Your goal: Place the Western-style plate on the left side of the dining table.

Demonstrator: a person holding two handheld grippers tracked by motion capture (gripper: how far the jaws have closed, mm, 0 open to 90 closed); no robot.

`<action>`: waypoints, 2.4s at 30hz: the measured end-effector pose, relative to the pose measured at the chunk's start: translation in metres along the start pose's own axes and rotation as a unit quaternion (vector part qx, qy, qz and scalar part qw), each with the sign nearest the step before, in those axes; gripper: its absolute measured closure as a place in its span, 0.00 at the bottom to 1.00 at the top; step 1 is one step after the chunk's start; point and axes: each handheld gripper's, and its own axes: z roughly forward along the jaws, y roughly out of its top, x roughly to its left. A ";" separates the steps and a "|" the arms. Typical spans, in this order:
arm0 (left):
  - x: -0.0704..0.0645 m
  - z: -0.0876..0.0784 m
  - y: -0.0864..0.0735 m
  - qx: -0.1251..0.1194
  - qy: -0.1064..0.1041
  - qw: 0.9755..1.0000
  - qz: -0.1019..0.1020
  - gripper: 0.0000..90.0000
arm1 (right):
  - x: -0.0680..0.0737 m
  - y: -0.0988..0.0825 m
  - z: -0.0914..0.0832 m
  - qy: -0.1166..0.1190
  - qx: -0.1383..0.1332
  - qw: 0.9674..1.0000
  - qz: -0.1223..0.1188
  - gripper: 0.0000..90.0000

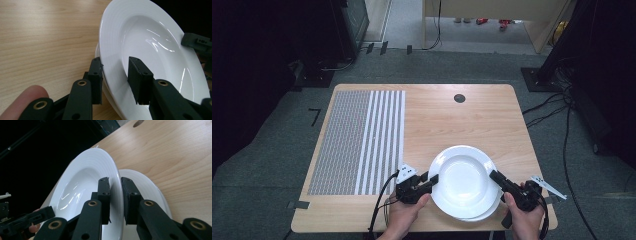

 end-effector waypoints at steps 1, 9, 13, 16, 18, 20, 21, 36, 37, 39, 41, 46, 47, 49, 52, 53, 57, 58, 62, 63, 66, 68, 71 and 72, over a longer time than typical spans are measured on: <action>0.000 -0.001 0.001 -0.001 0.000 1.000 -0.001 0.74 | 0.001 0.000 0.000 0.002 -0.002 1.000 -0.001 0.89; 0.008 -0.008 0.010 -0.005 -0.001 1.000 -0.003 0.74 | 0.012 0.004 0.005 0.017 -0.013 1.000 0.005 0.90; 0.011 -0.011 0.013 -0.009 -0.004 1.000 -0.003 0.74 | 0.019 0.007 0.008 0.025 -0.017 1.000 0.002 0.91; 0.015 -0.014 0.017 -0.009 -0.005 1.000 -0.003 0.74 | 0.022 0.009 0.011 0.026 -0.017 1.000 0.002 0.91; 0.017 -0.016 0.020 -0.009 -0.004 1.000 -0.003 0.74 | 0.023 0.010 0.014 0.028 -0.015 0.999 0.004 0.91; 0.019 -0.020 0.023 -0.011 -0.006 1.000 -0.006 0.74 | 0.026 0.011 0.017 0.030 -0.014 0.999 0.007 0.91; 0.021 -0.022 0.025 -0.012 -0.006 1.000 -0.008 0.74 | 0.028 0.011 0.018 0.032 -0.013 0.999 0.007 0.91; 0.061 -0.067 0.048 -0.045 0.024 0.998 -0.025 0.76 | 0.075 0.015 0.067 0.063 -0.001 0.998 -0.018 0.91; 0.064 -0.071 0.050 -0.048 0.027 0.998 -0.027 0.76 | 0.079 0.014 0.071 0.065 0.001 0.998 -0.018 0.91; 0.070 -0.078 0.052 -0.053 0.031 0.998 -0.028 0.77 | 0.085 0.013 0.079 0.070 0.003 0.997 -0.020 0.91; 0.076 -0.084 0.055 -0.058 0.035 0.997 -0.032 0.77 | 0.092 0.012 0.086 0.075 0.005 0.997 -0.020 0.91; 0.091 -0.098 0.058 -0.066 0.041 0.996 -0.043 0.77 | 0.107 0.012 0.103 0.084 0.010 0.996 -0.025 0.91; 0.093 -0.101 0.058 -0.068 0.043 0.996 -0.045 0.77 | 0.110 0.011 0.106 0.086 0.013 0.996 -0.026 0.91; 0.099 -0.105 0.059 -0.070 0.046 0.995 -0.049 0.77 | 0.116 0.011 0.113 0.087 0.016 0.996 -0.027 0.91; 0.109 -0.113 0.061 -0.073 0.049 0.995 -0.056 0.77 | 0.125 0.010 0.124 0.091 0.021 0.995 -0.027 0.91; 0.112 -0.115 0.061 -0.074 0.052 0.994 -0.058 0.77 | 0.127 0.010 0.127 0.092 0.023 0.995 -0.028 0.91; 0.124 -0.123 0.063 -0.076 0.061 0.993 -0.067 0.77 | 0.139 0.008 0.141 0.098 0.028 0.994 -0.032 0.91; 0.127 -0.125 0.064 -0.077 0.063 0.993 -0.068 0.77 | 0.142 0.008 0.144 0.099 0.030 0.994 -0.032 0.92; 0.137 -0.132 0.065 -0.082 0.069 0.991 -0.077 0.77 | 0.150 0.005 0.157 0.103 0.035 0.993 -0.034 0.92; 0.139 -0.134 0.065 -0.082 0.071 0.991 -0.077 0.77 | 0.152 0.005 0.159 0.103 0.037 0.993 -0.033 0.92; 0.146 -0.138 0.067 -0.082 0.075 0.990 -0.081 0.77 | 0.156 0.002 0.168 0.102 0.041 0.993 -0.032 0.91; 0.151 -0.140 0.067 -0.084 0.077 0.990 -0.085 0.77 | 0.158 0.001 0.174 0.103 0.043 0.993 -0.034 0.91; 0.158 -0.143 0.068 -0.084 0.079 0.989 -0.090 0.78 | 0.162 -0.001 0.182 0.104 0.047 0.993 -0.032 0.91; 0.161 -0.144 0.069 -0.085 0.081 0.989 -0.092 0.78 | 0.163 -0.001 0.185 0.104 0.049 0.993 -0.032 0.91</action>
